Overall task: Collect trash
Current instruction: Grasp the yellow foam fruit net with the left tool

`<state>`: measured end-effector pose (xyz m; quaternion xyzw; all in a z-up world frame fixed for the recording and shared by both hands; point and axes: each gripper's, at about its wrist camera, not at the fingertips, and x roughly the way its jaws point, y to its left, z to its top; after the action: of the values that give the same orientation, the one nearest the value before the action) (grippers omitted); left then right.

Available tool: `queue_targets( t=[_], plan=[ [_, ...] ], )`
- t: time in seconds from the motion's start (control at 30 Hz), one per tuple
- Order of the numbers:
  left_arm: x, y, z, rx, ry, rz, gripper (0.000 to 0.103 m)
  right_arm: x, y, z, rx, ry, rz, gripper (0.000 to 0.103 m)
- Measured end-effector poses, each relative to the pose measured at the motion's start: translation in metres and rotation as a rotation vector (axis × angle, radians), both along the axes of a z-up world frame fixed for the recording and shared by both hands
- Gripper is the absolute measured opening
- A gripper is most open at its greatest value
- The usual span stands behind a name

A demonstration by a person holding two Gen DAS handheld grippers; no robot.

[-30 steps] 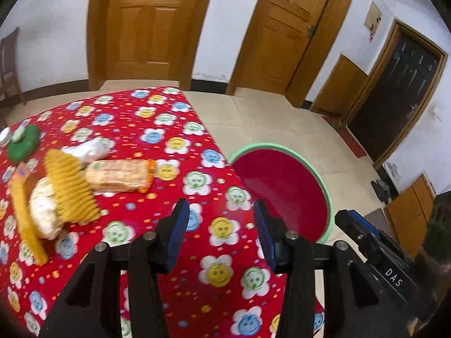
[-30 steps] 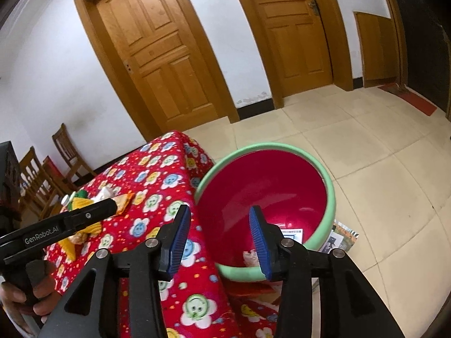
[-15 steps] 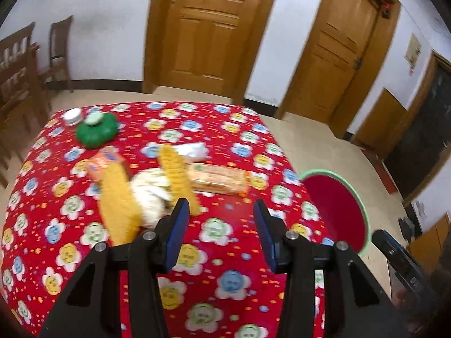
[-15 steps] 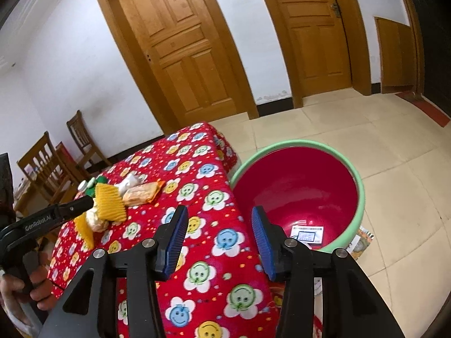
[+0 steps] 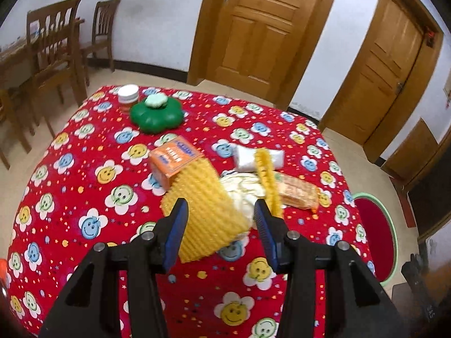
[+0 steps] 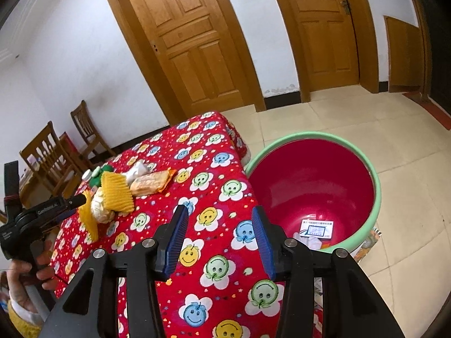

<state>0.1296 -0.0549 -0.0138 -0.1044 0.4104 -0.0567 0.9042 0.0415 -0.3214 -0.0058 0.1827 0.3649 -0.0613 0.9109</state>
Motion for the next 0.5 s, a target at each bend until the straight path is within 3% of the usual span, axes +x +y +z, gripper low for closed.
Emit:
queue_targets(
  t=[0.5],
  plan=[
    [0.007, 0.026, -0.017, -0.018, 0.045, 0.059, 0.049, 0.011, 0.013, -0.009, 0.01, 0.036, 0.041, 0.048]
  ],
)
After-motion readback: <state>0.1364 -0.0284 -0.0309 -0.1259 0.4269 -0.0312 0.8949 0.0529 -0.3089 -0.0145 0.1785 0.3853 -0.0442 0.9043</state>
